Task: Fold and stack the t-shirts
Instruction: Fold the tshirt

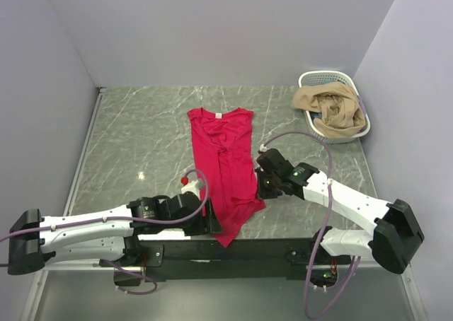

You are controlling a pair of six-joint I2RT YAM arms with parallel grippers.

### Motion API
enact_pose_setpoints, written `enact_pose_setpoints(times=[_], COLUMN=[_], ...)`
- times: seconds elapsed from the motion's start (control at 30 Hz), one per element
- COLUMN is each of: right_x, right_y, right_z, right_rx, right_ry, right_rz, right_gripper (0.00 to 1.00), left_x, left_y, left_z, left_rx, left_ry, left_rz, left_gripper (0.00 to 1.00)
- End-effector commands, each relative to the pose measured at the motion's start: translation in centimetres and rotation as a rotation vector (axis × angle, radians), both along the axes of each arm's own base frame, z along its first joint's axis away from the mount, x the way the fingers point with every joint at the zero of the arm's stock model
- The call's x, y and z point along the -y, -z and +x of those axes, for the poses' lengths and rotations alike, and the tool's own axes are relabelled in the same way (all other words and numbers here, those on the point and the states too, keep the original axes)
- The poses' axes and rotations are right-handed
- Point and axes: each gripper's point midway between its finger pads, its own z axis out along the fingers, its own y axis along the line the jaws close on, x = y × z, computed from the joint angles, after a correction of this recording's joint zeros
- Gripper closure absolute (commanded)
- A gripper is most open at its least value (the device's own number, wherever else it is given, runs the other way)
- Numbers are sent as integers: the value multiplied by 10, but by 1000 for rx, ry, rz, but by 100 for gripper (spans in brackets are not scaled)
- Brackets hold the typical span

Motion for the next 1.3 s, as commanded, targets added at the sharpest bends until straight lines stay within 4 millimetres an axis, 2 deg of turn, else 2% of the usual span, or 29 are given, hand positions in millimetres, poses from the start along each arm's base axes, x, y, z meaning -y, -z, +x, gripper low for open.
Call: enact_pose_setpoints(times=[0.0, 0.17, 0.27, 0.3, 0.4, 0.63, 0.73, 0.87, 1.27], right_x=[7, 11, 12, 12, 13, 14, 14, 14, 15], right_y=[-2, -5, -6, -6, -6, -6, -7, -6, -1], right_z=[-7, -9, -10, -10, -12, -13, -13, -15, -17], right_rx=[8, 21, 24, 26, 29, 34, 39, 32, 22], right_ry=[24, 35, 42, 37, 35, 26, 28, 29, 39], right_rz=[13, 24, 27, 28, 32, 41, 45, 45, 45], right_gripper=[100, 100, 100, 100, 100, 100, 100, 100, 100], left_x=[15, 11, 5, 3, 0, 2, 2, 9, 20], left_y=[-4, 14, 34, 43, 55, 56, 54, 52, 67], left_z=[-15, -20, -25, -22, -16, 10, 14, 13, 0], left_rx=[-52, -56, -57, -47, -16, 72, 93, 100, 50], left_ry=[-1, -45, -87, -108, -175, -317, -339, -314, -240], left_rz=[-68, 47, 152, 190, 244, 250, 253, 219, 171], left_gripper=[33, 34, 34, 35, 37, 40, 41, 39, 39])
